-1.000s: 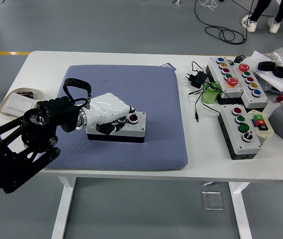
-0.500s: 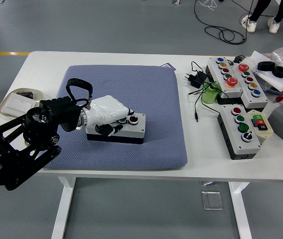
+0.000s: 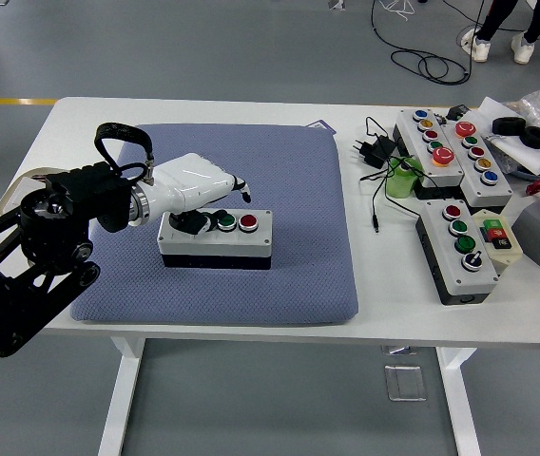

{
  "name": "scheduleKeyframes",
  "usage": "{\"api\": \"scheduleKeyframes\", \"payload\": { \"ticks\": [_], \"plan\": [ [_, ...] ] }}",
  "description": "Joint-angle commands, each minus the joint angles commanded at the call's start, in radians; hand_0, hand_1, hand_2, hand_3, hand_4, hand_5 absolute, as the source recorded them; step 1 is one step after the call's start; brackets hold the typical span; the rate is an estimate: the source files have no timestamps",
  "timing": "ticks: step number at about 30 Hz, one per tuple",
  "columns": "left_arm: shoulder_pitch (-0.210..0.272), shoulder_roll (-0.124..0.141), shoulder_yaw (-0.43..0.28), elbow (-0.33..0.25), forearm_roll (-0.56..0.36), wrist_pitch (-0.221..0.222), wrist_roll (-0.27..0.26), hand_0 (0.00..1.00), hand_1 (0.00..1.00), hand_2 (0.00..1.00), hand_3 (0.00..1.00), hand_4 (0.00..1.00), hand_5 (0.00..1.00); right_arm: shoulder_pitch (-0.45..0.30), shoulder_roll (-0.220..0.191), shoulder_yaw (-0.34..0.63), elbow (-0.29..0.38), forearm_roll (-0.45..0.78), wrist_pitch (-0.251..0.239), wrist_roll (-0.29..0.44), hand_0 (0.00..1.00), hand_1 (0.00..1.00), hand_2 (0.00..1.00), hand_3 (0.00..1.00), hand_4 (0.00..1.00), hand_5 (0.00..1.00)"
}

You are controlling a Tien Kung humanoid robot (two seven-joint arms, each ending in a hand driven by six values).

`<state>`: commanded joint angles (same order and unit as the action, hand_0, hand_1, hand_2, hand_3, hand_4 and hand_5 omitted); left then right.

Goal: Pick up the button,place it on the desk,press the button,press the button

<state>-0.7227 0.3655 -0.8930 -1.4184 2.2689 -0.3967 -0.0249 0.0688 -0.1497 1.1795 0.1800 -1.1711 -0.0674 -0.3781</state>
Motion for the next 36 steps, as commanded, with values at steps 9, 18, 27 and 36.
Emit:
{"api": "scheduleKeyframes", "payload": {
  "ticks": [9, 18, 27, 36],
  "plan": [
    [0.040, -0.018, -0.158, 0.016, -0.087, 0.121, 0.034, 0.050, 0.002, 0.002, 0.771, 0.577, 0.002, -0.001, 0.001, -0.003, 0.000, 0.007, 0.000, -0.001, 0.665, 0.642, 0.738, 0.593, 0.385, 0.210],
    [0.070, -0.027, -0.185, 0.071, -0.447, 0.310, 0.054, 0.217, 0.262, 0.300, 0.990, 0.968, 0.661, -0.010, 0.004, 0.001, 0.000, -0.001, 0.001, -0.004, 0.665, 0.642, 0.738, 0.593, 0.384, 0.210],
    [0.090, -0.040, -0.177, 0.105, -0.817, 0.460, 0.016, 0.900, 0.940, 0.998, 0.998, 0.902, 0.998, -0.015, 0.004, 0.008, 0.000, -0.009, 0.001, -0.003, 0.664, 0.642, 0.739, 0.594, 0.385, 0.210],
    [0.133, -0.047, -0.213, 0.159, -1.201, 0.588, 0.016, 0.915, 0.949, 0.998, 0.998, 0.835, 0.998, -0.019, 0.005, 0.009, 0.000, -0.012, 0.001, -0.002, 0.664, 0.643, 0.738, 0.593, 0.384, 0.212]
  ]
}}
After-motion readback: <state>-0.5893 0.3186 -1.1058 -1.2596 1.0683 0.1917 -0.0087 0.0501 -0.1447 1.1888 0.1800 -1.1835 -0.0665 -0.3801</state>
